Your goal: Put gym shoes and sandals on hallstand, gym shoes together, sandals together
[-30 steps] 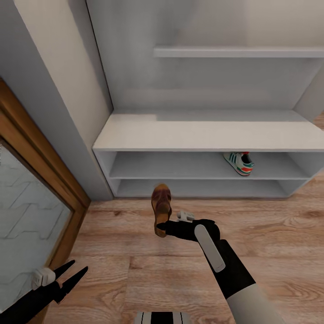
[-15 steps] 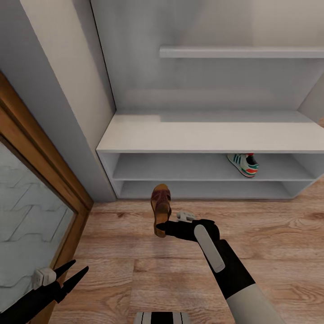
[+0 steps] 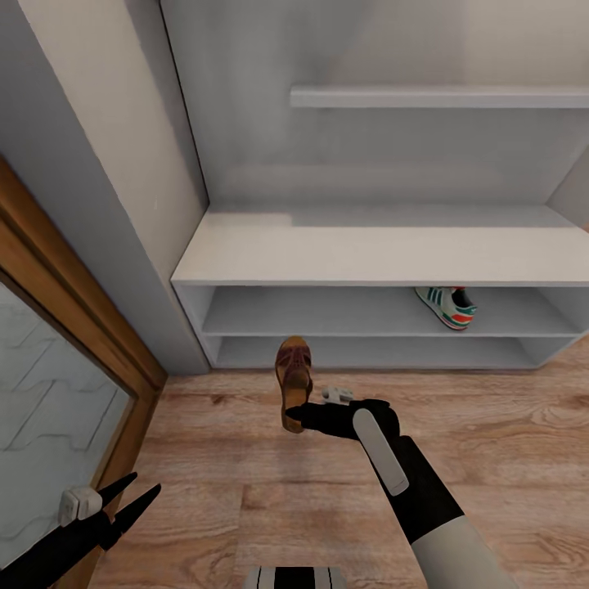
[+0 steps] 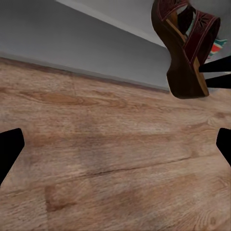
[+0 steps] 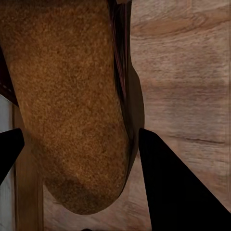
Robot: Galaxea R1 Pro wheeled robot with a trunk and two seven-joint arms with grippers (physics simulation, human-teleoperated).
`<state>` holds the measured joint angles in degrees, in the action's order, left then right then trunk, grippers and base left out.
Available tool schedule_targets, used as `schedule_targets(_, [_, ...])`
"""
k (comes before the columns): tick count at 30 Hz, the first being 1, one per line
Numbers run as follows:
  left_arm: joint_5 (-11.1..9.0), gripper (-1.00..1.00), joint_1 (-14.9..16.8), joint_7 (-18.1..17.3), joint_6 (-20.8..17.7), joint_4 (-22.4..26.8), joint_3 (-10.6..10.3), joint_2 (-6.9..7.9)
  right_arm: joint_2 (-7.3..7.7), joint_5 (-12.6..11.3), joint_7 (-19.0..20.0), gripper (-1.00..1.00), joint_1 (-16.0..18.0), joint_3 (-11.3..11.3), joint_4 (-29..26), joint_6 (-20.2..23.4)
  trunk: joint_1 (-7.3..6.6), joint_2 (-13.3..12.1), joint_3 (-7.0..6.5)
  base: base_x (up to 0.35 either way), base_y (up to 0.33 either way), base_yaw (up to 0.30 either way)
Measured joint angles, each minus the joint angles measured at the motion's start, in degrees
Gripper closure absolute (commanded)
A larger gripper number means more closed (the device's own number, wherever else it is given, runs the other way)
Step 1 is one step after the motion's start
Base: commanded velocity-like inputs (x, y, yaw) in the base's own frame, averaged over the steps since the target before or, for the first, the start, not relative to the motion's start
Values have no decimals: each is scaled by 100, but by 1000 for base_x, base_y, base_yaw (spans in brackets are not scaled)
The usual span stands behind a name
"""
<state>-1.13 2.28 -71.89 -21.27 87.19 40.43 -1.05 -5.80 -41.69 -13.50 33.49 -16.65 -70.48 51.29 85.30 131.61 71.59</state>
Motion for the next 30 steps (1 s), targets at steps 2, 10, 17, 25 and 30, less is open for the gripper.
schedule_targets(2, [-1, -100, 0, 0, 0, 0, 0, 0, -2, 0, -2, 100, 3, 2, 13, 36, 0, 0, 0, 44, 0, 0])
schedule_targets(10, [0, -100, 0, 0, 0, 0, -10, 0, -9, 47, -13, 100, 358, 11, 300, 857, 0, 0, 0, 7, 0, 0])
schedule_targets(17, [-1, -100, 0, -4, 0, 0, -18, 0, -14, 21, -13, 100, 1302, 12, 2686, 871, 0, 0, 0, 0, 0, 0])
schedule_targets(25, [-1, -100, 0, -7, 0, 0, -18, 0, -18, 15, -13, 100, 1559, 13, 2772, 871, 0, 0, 0, 0, 0, 0])
schedule_targets(30, [2, -100, 0, -3, 0, 0, -18, 0, -18, 18, -13, 100, 1647, 12, 2766, 871, 0, 0, 0, 0, 0, 0])
